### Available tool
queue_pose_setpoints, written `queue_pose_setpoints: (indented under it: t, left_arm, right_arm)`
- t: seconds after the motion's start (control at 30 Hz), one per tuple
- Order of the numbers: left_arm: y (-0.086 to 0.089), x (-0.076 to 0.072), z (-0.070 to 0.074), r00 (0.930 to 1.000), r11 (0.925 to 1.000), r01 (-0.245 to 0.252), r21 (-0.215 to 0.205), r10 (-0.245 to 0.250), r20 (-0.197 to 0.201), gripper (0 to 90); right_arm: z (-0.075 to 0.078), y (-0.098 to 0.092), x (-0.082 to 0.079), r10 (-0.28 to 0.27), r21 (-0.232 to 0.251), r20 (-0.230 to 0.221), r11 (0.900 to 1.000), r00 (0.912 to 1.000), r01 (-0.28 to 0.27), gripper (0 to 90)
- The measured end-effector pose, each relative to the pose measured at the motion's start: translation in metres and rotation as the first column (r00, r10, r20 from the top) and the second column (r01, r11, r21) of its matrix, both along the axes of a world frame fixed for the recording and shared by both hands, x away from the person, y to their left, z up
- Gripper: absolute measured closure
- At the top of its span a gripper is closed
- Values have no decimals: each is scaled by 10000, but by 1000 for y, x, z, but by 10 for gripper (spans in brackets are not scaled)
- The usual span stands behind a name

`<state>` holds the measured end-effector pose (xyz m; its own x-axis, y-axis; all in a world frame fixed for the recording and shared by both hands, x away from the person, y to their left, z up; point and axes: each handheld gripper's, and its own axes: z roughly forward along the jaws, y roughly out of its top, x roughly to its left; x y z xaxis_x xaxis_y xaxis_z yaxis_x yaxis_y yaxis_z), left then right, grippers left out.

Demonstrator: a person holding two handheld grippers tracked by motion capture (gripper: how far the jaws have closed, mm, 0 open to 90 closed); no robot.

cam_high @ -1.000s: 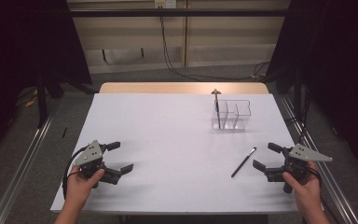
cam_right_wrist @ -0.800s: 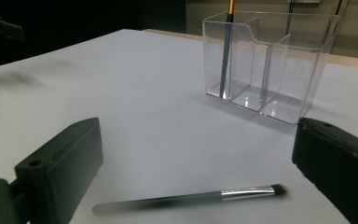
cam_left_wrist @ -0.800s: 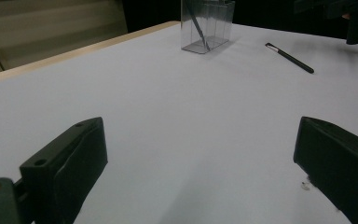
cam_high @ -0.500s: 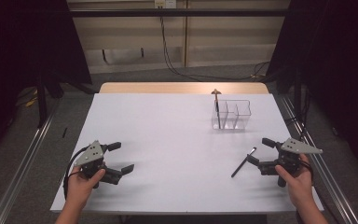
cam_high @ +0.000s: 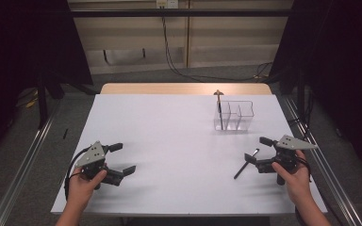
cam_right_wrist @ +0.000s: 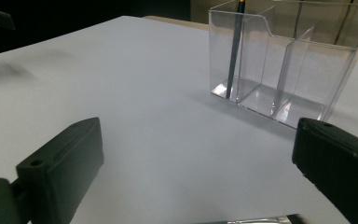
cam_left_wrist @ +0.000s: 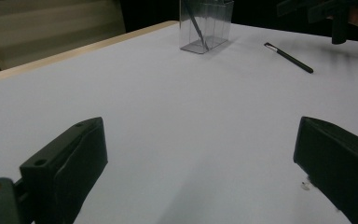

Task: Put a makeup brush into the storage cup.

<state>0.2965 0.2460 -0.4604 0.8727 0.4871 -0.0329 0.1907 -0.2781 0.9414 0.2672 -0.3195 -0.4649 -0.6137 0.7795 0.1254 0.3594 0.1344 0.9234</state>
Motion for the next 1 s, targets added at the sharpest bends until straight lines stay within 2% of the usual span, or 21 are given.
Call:
queue_pose_setpoints:
  t: [0.23,0.3,0.5,0.73,0.77,0.8,0.9,1.0]
  left_arm:
    - [0,0,0,10000,10000,7,2,-7,1,27]
    - [0,0,0,10000,10000,15,-1,-15,1,27]
    - [0,1,0,10000,10000,46,18,-46,-20,27]
    - [-1,1,0,10000,10000,50,17,-50,-14,27]
    - [-1,1,0,10000,10000,56,11,-56,-14,27]
    - [-1,1,0,10000,10000,43,-21,-43,-21,27]
    - [-1,1,0,10000,10000,54,-38,-54,-24,27]
    - [-1,1,-1,10000,10000,61,-15,-61,-28,27]
  right_arm:
    - [1,2,5,-197,-206,-718,9996,9972,183,11]
    - [1,3,6,-217,-447,-875,9988,9959,178,8]
    - [7,5,10,-360,-745,-1473,9969,9884,252,6]
    - [8,11,15,-372,-1547,-2567,9880,9658,-31,2]
    - [8,11,16,-377,-1612,-2605,9869,9647,-49,2]
    - [7,12,16,-371,-1678,-2797,9858,9594,-108,2]
    - [7,13,18,-470,-1894,-3026,9818,9520,-118,3]
    - [8,15,20,-526,-2196,-3361,9753,9404,-239,4]
